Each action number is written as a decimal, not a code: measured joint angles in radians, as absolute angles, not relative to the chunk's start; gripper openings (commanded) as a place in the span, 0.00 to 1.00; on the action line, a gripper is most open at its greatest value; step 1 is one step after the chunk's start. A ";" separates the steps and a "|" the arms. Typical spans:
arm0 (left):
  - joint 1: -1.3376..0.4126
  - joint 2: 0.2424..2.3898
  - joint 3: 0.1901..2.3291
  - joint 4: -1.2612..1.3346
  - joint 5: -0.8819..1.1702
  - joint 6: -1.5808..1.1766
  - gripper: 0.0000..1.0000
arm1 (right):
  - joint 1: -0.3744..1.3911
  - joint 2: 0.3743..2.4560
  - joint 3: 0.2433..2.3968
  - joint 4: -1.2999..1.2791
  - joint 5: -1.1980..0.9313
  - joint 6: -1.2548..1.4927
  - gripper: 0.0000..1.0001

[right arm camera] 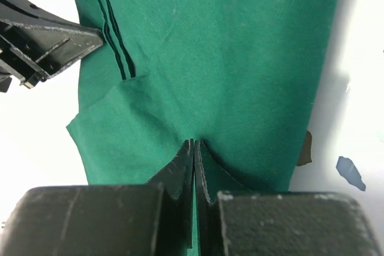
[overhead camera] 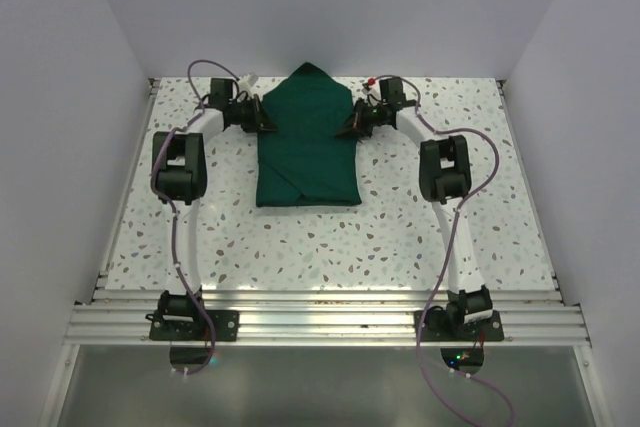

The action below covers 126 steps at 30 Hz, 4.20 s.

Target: Prepare the surgical pack

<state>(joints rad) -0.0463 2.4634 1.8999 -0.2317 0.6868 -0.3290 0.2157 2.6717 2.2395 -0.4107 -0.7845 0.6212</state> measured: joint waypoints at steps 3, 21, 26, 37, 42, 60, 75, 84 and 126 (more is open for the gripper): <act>-0.048 2.452 1.900 -0.249 0.666 -0.326 0.00 | 0.216 2.673 2.257 -0.414 -0.781 0.627 0.00; -0.032 2.577 2.083 -0.162 0.645 -0.516 0.03 | 0.199 2.743 2.356 -0.120 -0.770 0.892 0.00; -0.016 2.580 2.029 -0.129 0.668 -0.549 0.03 | 0.193 2.796 2.315 -0.109 -0.789 0.927 0.00; -0.014 2.455 1.824 -0.116 0.663 -0.526 0.00 | 0.191 2.684 2.132 -0.123 -0.804 0.852 0.00; -0.014 2.398 1.746 -0.147 0.663 -0.504 0.00 | 0.191 2.548 1.912 -0.134 -0.807 0.801 0.00; -0.025 2.302 1.674 -0.329 0.672 -0.409 0.37 | 0.214 2.222 1.454 -0.221 -0.746 0.652 0.00; -0.017 2.288 1.820 -0.417 0.290 -0.393 0.58 | 0.221 2.394 2.166 -0.404 -0.533 0.487 0.76; -0.017 2.297 1.828 -0.437 0.242 -0.410 0.57 | 0.208 2.629 2.305 -0.423 -0.564 0.491 0.75; -0.014 2.419 1.979 -0.424 0.504 -0.524 0.00 | 0.215 2.802 2.490 -0.418 -0.684 0.746 0.00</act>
